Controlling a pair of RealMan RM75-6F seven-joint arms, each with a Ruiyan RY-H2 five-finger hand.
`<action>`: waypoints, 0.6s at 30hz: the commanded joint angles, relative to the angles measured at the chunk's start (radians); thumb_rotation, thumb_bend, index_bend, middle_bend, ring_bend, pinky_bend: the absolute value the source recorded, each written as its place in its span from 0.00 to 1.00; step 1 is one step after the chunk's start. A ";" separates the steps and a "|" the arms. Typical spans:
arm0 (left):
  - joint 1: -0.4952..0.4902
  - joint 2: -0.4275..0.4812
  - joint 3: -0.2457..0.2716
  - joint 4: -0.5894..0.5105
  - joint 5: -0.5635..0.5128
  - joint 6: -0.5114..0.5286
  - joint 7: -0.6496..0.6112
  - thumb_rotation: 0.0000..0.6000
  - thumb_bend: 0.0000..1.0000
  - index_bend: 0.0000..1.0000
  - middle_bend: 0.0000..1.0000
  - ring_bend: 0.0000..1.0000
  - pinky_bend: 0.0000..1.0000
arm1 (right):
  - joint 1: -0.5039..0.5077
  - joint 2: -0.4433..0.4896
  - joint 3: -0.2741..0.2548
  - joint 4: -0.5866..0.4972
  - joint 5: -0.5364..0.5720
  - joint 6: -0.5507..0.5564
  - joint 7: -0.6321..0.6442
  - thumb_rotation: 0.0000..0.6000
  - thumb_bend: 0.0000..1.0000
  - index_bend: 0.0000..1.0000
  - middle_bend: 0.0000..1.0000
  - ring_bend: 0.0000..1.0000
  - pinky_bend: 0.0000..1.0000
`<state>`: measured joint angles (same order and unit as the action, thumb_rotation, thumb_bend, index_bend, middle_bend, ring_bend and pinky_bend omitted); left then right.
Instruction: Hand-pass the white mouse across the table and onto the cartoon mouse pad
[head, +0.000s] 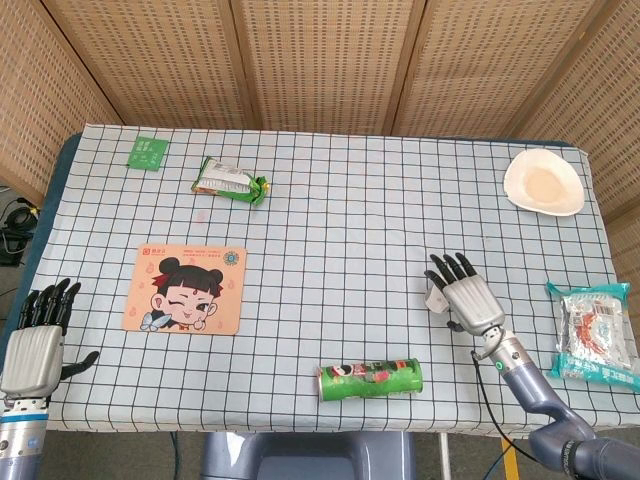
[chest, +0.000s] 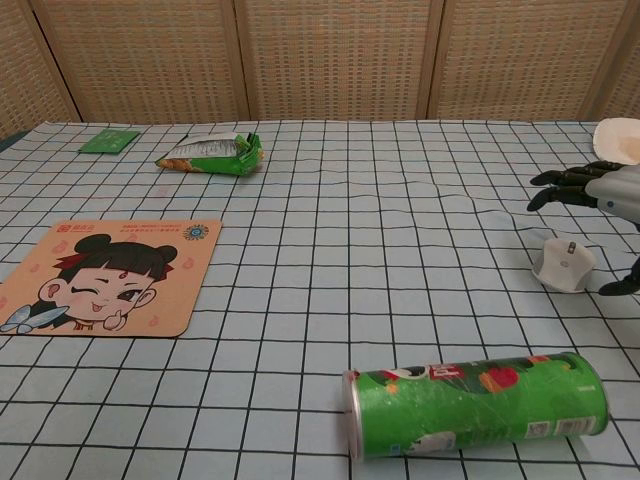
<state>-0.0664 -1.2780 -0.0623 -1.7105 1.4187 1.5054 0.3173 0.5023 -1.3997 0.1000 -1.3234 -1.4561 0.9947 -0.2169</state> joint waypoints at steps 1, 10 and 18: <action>-0.001 -0.001 -0.004 0.002 -0.006 -0.001 0.000 1.00 0.00 0.00 0.00 0.00 0.00 | 0.019 -0.012 0.000 0.036 0.020 -0.031 -0.015 1.00 0.13 0.18 0.04 0.00 0.00; -0.006 -0.010 -0.004 0.013 -0.016 -0.007 0.010 1.00 0.00 0.00 0.00 0.00 0.00 | 0.045 -0.038 -0.010 0.110 0.027 -0.057 0.016 1.00 0.13 0.23 0.04 0.00 0.00; -0.009 -0.016 -0.006 0.019 -0.025 -0.010 0.015 1.00 0.00 0.00 0.00 0.00 0.00 | 0.063 -0.079 -0.023 0.160 0.018 -0.066 0.040 1.00 0.13 0.25 0.05 0.00 0.00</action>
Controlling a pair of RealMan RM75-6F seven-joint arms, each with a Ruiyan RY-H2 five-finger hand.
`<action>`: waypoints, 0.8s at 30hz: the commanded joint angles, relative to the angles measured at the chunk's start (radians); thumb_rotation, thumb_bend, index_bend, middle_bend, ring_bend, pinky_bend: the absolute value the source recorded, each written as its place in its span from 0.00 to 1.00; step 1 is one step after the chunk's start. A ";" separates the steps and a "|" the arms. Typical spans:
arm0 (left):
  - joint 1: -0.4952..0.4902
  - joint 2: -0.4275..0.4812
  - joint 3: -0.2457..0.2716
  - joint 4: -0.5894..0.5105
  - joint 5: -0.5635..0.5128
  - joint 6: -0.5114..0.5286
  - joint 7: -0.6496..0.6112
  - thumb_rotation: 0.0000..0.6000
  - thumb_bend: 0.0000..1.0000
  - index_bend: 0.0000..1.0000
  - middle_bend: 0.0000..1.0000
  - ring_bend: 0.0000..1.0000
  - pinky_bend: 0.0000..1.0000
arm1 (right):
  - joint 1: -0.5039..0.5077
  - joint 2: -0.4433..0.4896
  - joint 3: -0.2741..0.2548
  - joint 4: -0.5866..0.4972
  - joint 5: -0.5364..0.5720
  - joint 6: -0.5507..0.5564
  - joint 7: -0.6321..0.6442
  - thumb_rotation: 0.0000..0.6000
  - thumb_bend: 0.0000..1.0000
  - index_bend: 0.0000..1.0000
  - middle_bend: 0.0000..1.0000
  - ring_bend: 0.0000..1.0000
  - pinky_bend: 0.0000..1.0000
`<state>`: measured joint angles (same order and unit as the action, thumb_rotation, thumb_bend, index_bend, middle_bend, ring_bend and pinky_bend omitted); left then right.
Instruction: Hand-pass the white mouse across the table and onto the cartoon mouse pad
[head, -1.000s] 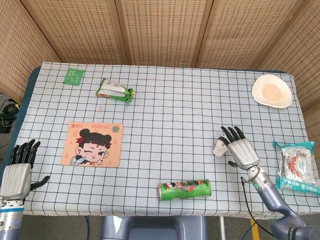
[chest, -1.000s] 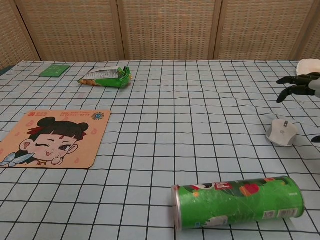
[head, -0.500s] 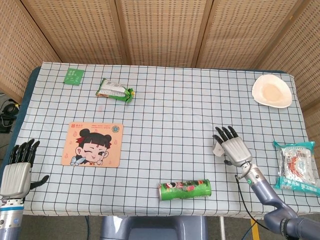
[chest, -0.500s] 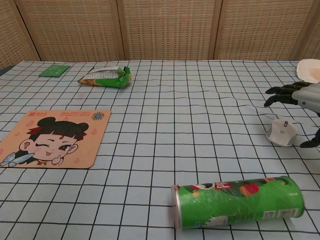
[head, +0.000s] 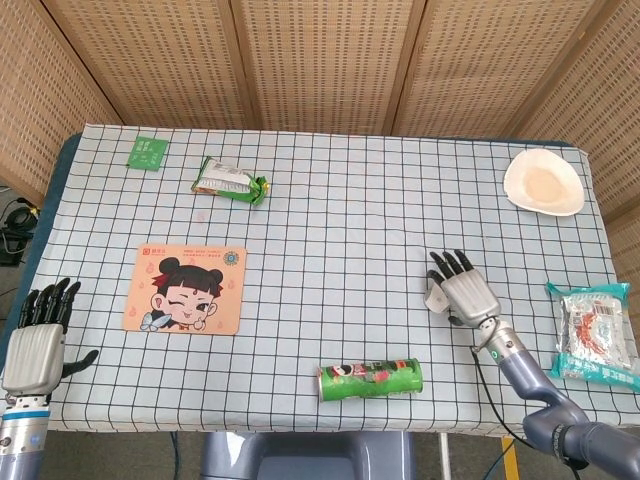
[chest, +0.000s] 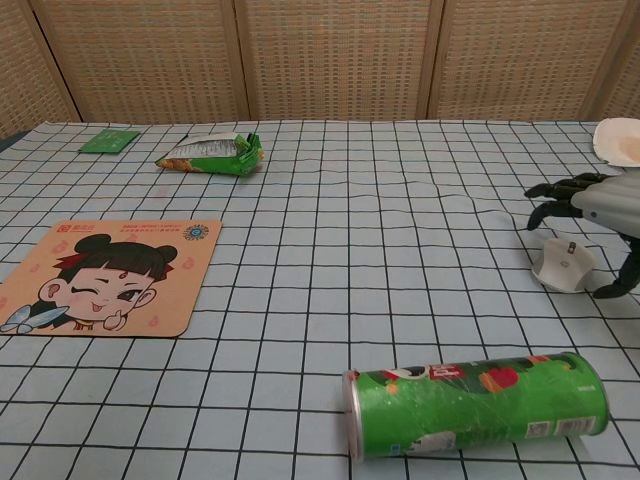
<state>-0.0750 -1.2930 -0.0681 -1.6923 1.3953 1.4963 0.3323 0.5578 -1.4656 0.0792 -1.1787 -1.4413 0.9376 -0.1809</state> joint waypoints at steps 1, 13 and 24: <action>-0.001 -0.001 -0.001 0.002 -0.003 -0.002 0.000 1.00 0.00 0.00 0.00 0.00 0.00 | 0.010 -0.018 -0.003 0.023 0.006 -0.013 0.006 1.00 0.13 0.26 0.05 0.00 0.00; -0.006 -0.003 -0.002 0.008 -0.015 -0.010 -0.003 1.00 0.00 0.00 0.00 0.00 0.00 | 0.034 -0.056 -0.014 0.099 0.002 -0.026 0.025 1.00 0.13 0.34 0.08 0.00 0.01; -0.008 -0.004 -0.002 0.010 -0.022 -0.013 -0.007 1.00 0.00 0.00 0.00 0.00 0.00 | 0.042 -0.089 -0.029 0.138 -0.035 0.010 0.074 1.00 0.14 0.59 0.37 0.25 0.23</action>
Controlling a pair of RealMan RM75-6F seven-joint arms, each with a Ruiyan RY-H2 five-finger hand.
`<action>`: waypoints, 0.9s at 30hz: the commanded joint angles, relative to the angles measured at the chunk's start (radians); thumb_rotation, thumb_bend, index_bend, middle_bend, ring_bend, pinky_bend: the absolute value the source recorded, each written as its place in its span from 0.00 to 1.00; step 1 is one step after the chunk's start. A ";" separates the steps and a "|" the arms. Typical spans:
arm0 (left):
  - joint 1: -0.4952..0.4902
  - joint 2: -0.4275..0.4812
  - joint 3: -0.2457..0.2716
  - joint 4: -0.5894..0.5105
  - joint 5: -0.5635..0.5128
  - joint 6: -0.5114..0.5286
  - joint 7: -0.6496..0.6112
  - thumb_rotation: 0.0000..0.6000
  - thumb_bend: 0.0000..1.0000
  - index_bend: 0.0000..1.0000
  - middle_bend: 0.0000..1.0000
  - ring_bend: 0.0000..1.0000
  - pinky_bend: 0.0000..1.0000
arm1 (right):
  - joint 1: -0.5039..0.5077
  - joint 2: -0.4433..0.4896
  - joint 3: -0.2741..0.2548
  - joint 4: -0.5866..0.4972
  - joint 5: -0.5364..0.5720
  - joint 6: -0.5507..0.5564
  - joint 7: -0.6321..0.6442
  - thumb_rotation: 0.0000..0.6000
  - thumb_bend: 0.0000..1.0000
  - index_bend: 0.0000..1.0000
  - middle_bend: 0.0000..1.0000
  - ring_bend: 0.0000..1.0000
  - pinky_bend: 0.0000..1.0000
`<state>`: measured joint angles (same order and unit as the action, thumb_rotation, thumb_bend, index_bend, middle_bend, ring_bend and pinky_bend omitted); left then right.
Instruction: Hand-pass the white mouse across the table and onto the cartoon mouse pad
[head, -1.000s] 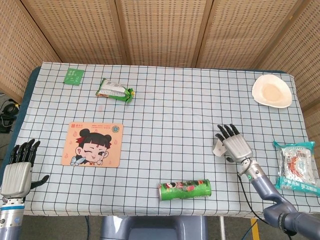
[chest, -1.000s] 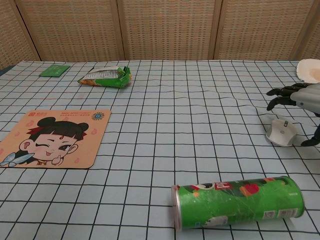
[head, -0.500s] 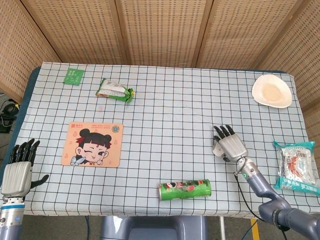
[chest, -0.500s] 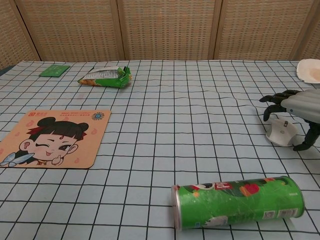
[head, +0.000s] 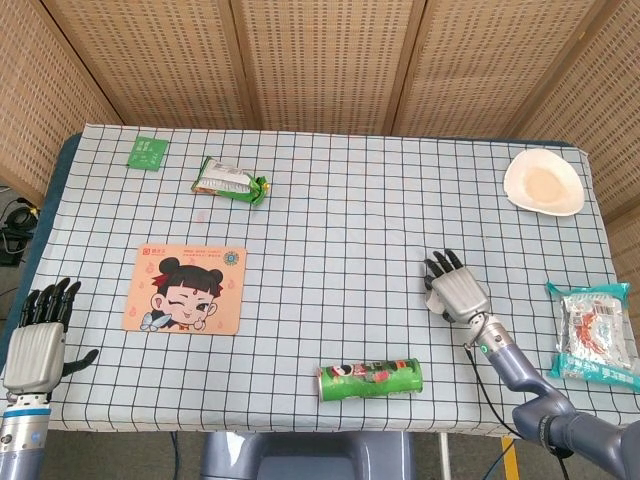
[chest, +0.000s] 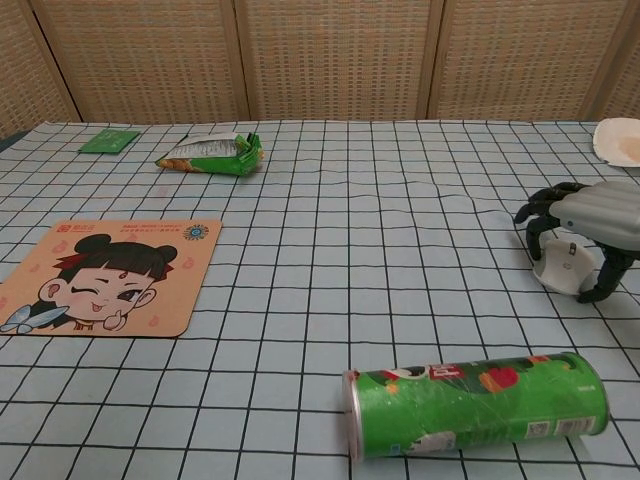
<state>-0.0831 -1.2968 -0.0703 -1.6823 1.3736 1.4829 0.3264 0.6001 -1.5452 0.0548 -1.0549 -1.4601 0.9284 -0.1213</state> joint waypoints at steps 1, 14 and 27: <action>0.000 0.000 0.000 0.001 -0.001 0.000 -0.002 1.00 0.00 0.00 0.00 0.00 0.00 | 0.000 -0.012 -0.007 0.019 -0.023 0.027 0.019 1.00 0.15 0.62 0.40 0.28 0.27; -0.003 -0.002 -0.002 0.005 -0.008 -0.004 -0.008 1.00 0.00 0.00 0.00 0.00 0.00 | 0.008 -0.028 -0.021 0.052 -0.082 0.098 0.071 1.00 0.16 0.77 0.54 0.45 0.42; -0.007 -0.004 -0.006 0.009 -0.019 -0.010 -0.016 1.00 0.00 0.00 0.00 0.00 0.00 | 0.076 -0.027 -0.003 0.014 -0.192 0.204 0.065 1.00 0.16 0.77 0.54 0.45 0.43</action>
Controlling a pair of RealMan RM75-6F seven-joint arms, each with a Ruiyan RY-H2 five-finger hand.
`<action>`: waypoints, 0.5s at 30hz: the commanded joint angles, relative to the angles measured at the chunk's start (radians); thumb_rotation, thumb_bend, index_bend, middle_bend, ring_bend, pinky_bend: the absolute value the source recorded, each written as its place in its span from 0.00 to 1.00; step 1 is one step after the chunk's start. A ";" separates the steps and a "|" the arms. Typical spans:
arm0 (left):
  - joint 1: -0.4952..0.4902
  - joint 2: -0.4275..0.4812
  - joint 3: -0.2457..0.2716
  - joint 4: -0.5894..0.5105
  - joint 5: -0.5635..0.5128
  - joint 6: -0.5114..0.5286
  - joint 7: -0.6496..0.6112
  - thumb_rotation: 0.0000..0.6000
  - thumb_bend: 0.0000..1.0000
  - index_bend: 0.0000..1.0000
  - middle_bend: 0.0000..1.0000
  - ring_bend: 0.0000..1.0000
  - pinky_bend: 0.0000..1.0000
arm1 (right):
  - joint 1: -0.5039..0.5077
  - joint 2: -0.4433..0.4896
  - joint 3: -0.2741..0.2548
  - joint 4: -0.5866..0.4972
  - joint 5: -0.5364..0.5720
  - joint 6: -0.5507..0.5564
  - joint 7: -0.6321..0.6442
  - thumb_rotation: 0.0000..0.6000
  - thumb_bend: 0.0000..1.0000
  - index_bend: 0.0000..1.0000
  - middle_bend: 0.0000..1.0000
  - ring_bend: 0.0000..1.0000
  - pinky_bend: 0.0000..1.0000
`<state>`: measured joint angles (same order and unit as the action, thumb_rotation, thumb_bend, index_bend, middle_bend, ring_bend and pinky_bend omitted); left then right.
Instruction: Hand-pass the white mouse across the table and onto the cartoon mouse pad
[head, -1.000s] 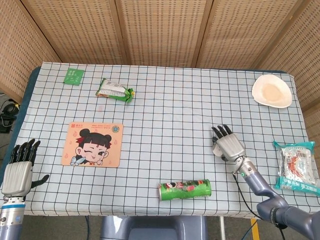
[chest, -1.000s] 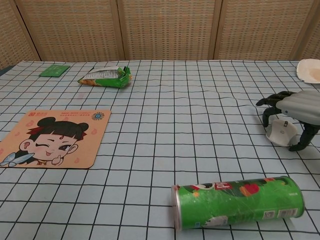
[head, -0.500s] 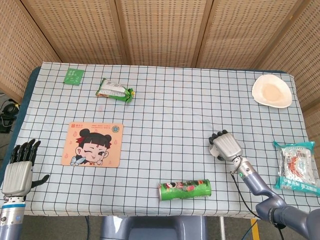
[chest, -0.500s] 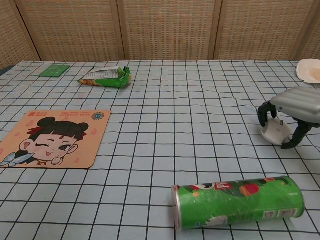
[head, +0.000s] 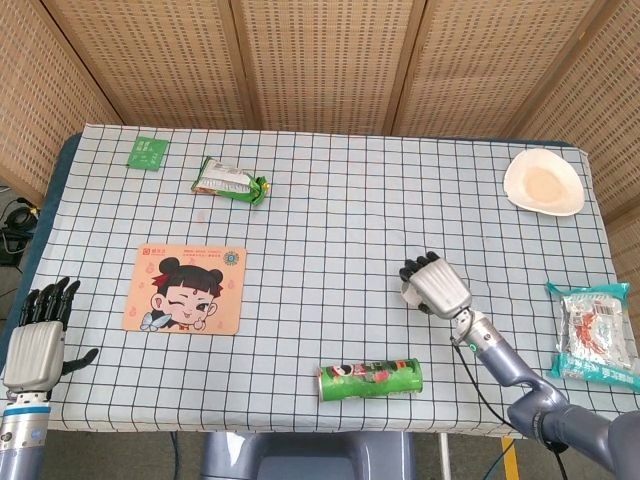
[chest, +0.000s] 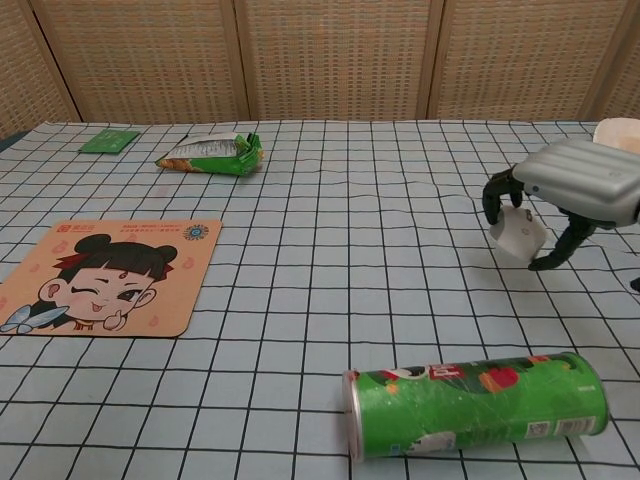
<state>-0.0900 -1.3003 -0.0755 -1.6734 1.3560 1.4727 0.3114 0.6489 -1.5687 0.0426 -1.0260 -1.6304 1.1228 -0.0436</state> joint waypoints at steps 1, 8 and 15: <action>-0.001 0.000 -0.002 0.000 -0.002 0.001 -0.002 1.00 0.00 0.00 0.00 0.00 0.00 | 0.037 -0.006 0.012 -0.020 -0.027 0.007 -0.019 1.00 0.16 0.77 0.54 0.45 0.43; -0.005 0.000 -0.011 0.010 -0.026 -0.011 -0.007 1.00 0.00 0.00 0.00 0.00 0.00 | 0.127 -0.039 0.053 -0.075 -0.036 -0.047 -0.098 1.00 0.16 0.77 0.54 0.45 0.43; -0.008 0.006 -0.019 0.010 -0.038 -0.016 -0.024 1.00 0.00 0.00 0.00 0.00 0.00 | 0.203 -0.103 0.069 -0.091 -0.053 -0.087 -0.151 1.00 0.16 0.77 0.54 0.45 0.43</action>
<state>-0.0980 -1.2949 -0.0937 -1.6630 1.3187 1.4570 0.2877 0.8420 -1.6604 0.1092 -1.1175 -1.6772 1.0421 -0.1874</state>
